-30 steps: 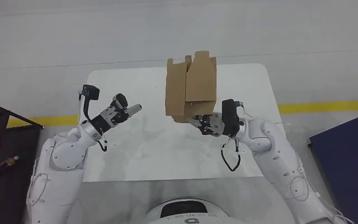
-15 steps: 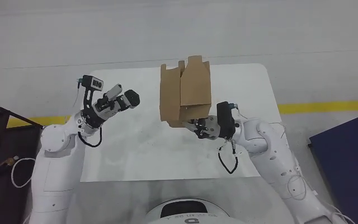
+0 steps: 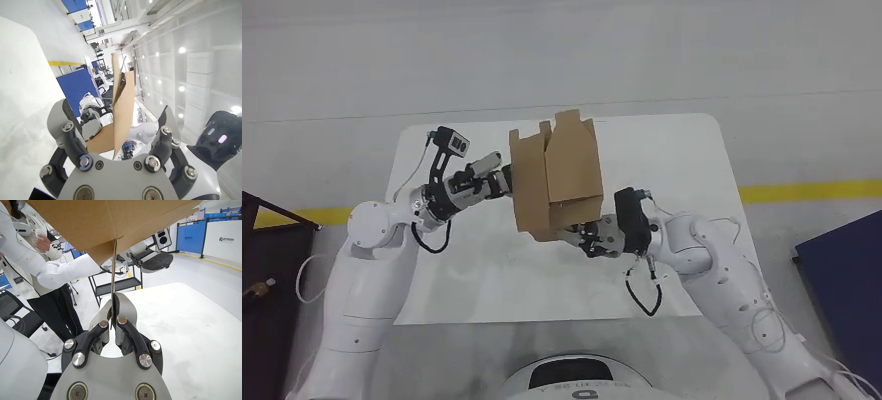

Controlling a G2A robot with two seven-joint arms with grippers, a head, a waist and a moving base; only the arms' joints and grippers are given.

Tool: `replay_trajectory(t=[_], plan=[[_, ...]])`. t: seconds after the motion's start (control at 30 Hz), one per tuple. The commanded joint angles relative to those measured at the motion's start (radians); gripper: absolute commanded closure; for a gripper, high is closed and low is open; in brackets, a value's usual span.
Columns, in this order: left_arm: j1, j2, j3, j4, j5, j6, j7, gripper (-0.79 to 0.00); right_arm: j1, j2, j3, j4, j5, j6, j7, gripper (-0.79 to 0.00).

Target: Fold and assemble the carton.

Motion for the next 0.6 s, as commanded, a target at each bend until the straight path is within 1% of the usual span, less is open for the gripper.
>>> replay_trajectory(t=[0.0, 0.13, 0.17, 0.2, 0.23, 0.47, 0.5, 0.53, 0.57], plan=[[-0.001, 0.001, 0.004, 0.003, 0.005, -0.003, -0.006, -0.296, 0.005, 0.002, -0.015, 0.004, 0.019, 0.0, 0.006, 0.0], [-0.004, 0.003, 0.01, 0.007, 0.025, -0.012, -0.015, -0.265, 0.026, 0.005, -0.051, 0.015, 0.046, 0.0, 0.03, 0.0], [-0.004, 0.004, 0.01, 0.006, 0.03, -0.018, -0.017, -0.215, 0.031, 0.006, -0.057, 0.019, 0.052, 0.0, 0.034, 0.0], [-0.004, 0.004, 0.01, 0.004, 0.034, -0.026, -0.019, -0.052, 0.036, 0.007, -0.062, 0.025, 0.057, 0.0, 0.037, 0.0], [-0.004, 0.005, 0.009, 0.002, 0.041, -0.037, -0.021, 0.0, 0.041, 0.008, -0.066, 0.029, 0.062, 0.0, 0.038, 0.0], [0.01, 0.012, -0.005, -0.022, 0.175, -0.128, 0.039, 0.0, 0.054, 0.015, -0.067, 0.054, 0.092, 0.0, 0.031, 0.0], [0.014, 0.012, -0.005, -0.029, 0.181, -0.134, 0.049, 0.0, 0.054, 0.016, -0.067, 0.058, 0.098, 0.0, 0.029, -0.04], [0.018, 0.013, -0.005, -0.036, 0.188, -0.139, 0.058, 0.0, 0.054, 0.017, -0.066, 0.061, 0.103, 0.0, 0.03, -0.231], [0.022, 0.013, -0.006, -0.042, 0.196, -0.144, 0.068, 0.0, 0.055, 0.018, -0.064, 0.064, 0.106, 0.0, 0.031, -0.326]])
